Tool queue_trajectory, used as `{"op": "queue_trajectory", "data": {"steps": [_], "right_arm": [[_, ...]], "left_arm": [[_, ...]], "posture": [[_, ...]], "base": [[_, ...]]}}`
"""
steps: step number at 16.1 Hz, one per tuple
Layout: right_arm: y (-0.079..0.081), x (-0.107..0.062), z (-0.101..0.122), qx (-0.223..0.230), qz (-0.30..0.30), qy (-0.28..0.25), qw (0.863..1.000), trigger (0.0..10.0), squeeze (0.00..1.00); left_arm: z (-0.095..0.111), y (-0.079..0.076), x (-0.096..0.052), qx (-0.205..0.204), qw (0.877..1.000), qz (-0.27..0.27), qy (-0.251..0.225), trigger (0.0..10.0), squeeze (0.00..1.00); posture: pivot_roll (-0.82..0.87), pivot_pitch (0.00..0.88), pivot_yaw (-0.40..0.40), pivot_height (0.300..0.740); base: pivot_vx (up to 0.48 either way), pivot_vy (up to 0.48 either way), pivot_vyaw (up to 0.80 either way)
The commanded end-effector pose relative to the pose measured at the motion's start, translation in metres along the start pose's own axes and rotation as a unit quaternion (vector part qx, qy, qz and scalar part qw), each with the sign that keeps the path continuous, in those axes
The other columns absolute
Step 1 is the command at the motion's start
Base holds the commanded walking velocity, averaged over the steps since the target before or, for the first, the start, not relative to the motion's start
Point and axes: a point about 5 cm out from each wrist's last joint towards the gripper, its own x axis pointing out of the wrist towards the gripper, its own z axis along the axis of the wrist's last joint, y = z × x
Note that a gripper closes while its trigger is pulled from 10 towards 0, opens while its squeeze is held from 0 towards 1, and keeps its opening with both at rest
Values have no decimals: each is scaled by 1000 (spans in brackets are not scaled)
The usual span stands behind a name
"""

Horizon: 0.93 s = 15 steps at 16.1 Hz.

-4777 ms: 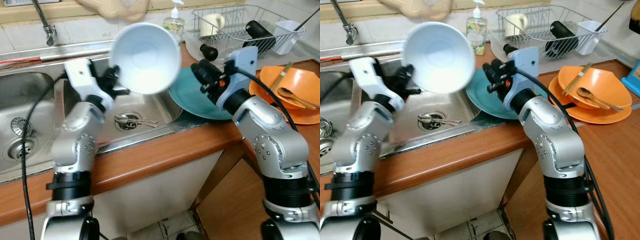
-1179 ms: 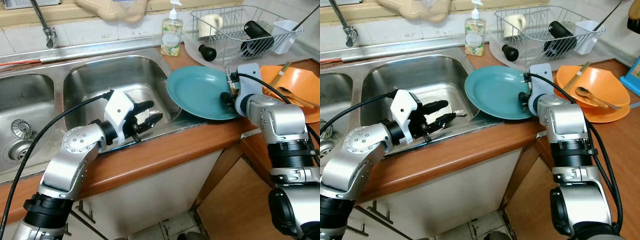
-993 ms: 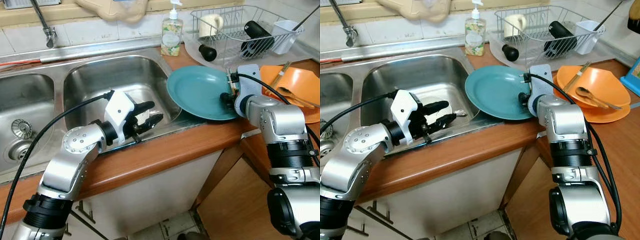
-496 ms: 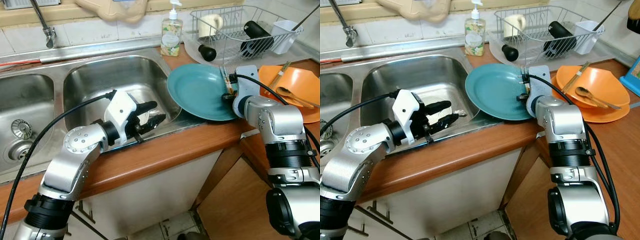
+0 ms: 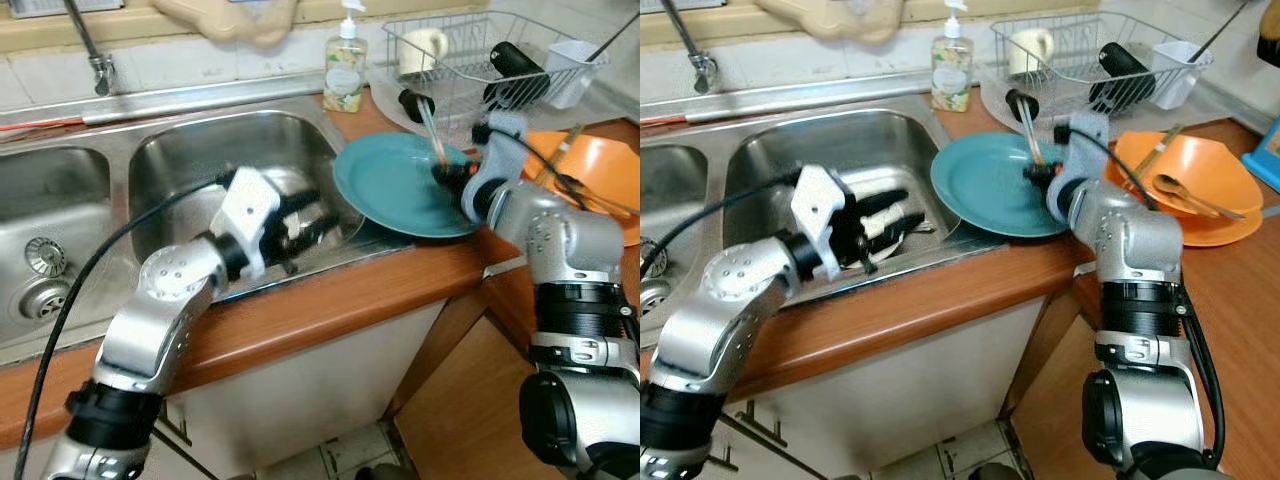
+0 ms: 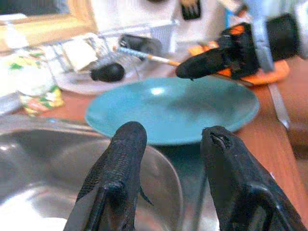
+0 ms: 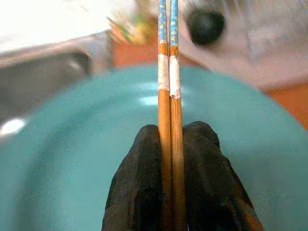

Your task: Kitchen organization

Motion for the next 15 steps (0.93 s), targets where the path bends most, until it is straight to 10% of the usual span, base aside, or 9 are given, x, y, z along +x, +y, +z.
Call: {"op": "queue_trajectory", "data": {"steps": [1,2,4,6,7,12,13,15], "right_arm": [[6,-4,8,-12,30,-28,999,0,0],[11,-7,7,-22,58,-39,997,0,0],[30,-18,8,-51,147,-76,985,0,0],[47,-32,2,-98,230,-86,964,0,0],[51,-36,0,-107,251,-91,958,78,0],[66,-51,-13,-145,334,-83,928,0,0],[68,-51,-16,-149,338,-79,926,0,0],[70,-51,-19,-159,343,-76,923,0,0]], "left_arm": [[3,5,2,-8,1000,16,-5,10000,0],[6,7,5,-25,999,25,-15,10000,0],[13,8,10,-68,996,27,-40,10000,1000],[20,10,16,-116,990,38,-69,10000,843],[21,10,18,-137,987,40,-75,10000,0],[20,8,27,-262,959,27,-108,8863,0],[20,8,28,-287,950,23,-121,0,0],[19,7,29,-322,937,11,-136,0,0]], "posture": [[-139,0,15,740],[-139,0,15,740],[-138,0,17,740],[-137,0,21,740],[-139,0,24,740],[-139,0,31,740],[-138,0,32,740],[-139,0,36,740]], "base": [[0,0,0],[0,0,0],[0,0,0],[0,0,0],[0,0,0],[0,0,0],[0,0,0],[0,0,0]]}}
